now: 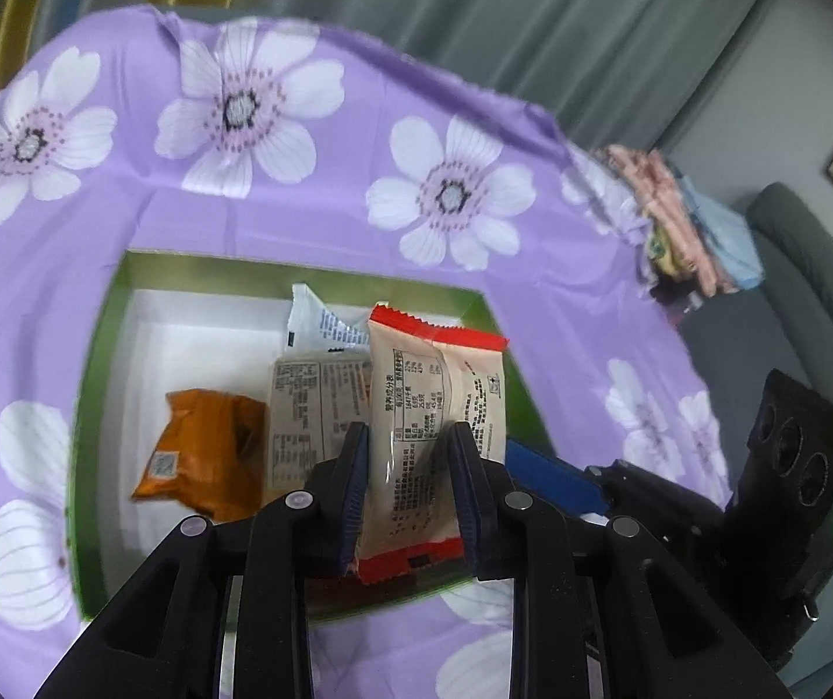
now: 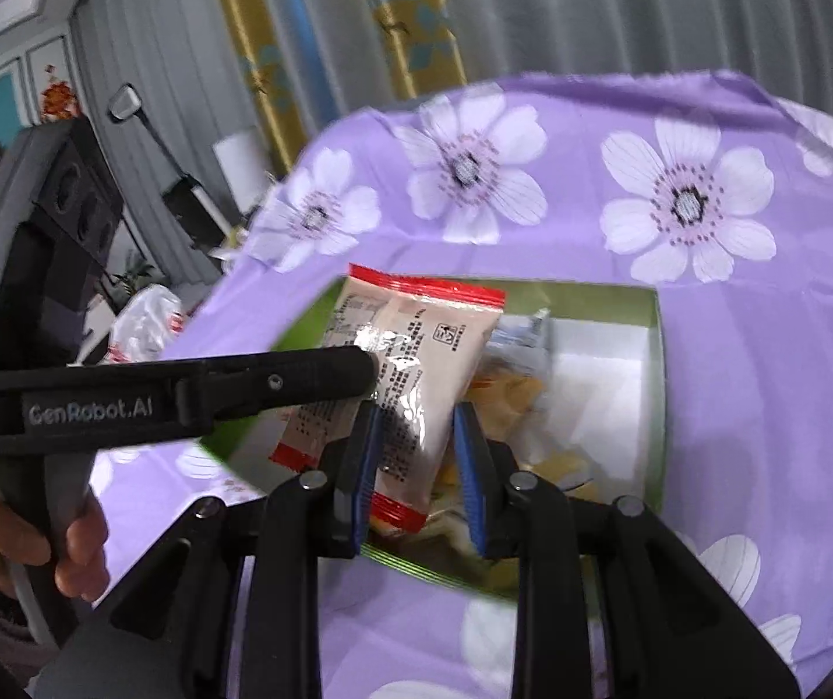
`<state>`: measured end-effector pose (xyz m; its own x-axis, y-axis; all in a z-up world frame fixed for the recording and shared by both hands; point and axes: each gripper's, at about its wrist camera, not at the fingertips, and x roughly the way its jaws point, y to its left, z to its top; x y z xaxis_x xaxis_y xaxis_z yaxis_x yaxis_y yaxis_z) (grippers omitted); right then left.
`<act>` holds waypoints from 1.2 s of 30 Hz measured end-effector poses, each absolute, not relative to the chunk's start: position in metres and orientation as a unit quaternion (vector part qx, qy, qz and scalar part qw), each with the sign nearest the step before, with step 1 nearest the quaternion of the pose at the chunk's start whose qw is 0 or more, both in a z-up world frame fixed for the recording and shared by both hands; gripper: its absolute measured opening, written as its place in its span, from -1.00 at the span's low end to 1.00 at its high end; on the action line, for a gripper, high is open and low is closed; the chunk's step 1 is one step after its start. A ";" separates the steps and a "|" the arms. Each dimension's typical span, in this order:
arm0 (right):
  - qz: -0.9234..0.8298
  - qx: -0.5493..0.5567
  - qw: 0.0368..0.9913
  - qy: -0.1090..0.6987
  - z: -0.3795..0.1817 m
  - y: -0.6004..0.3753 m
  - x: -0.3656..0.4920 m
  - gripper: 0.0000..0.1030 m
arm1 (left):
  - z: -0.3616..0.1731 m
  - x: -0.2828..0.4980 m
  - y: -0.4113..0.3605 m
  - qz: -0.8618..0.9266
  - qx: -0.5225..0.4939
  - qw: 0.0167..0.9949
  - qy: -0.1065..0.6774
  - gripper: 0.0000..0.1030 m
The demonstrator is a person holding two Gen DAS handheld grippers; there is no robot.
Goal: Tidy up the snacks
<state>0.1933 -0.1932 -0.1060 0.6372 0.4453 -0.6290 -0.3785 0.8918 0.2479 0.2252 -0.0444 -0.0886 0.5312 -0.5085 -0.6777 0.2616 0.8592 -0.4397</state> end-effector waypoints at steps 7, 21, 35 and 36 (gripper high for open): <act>0.212 0.026 0.911 0.352 -0.090 -0.194 0.184 -0.03 | -0.072 0.217 -0.041 -0.191 -0.110 0.881 0.420 0.52; 0.202 -0.012 0.929 0.310 -0.016 -0.191 0.122 0.74 | -0.001 0.146 -0.013 -0.121 -0.059 0.920 0.367 0.92; 0.179 -0.020 0.931 0.318 0.026 -0.196 0.089 1.00 | 0.042 0.107 -0.010 -0.079 -0.056 0.923 0.371 0.98; 0.178 -0.022 0.931 0.318 0.028 -0.196 0.087 1.00 | 0.044 0.104 -0.011 -0.072 -0.048 0.927 0.365 0.98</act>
<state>0.0869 -0.1960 0.0280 0.7337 0.3176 -0.6008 -0.3459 0.9355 0.0721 0.1039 -0.0110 0.0445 0.7228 -0.1695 -0.6699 0.0988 0.9848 -0.1426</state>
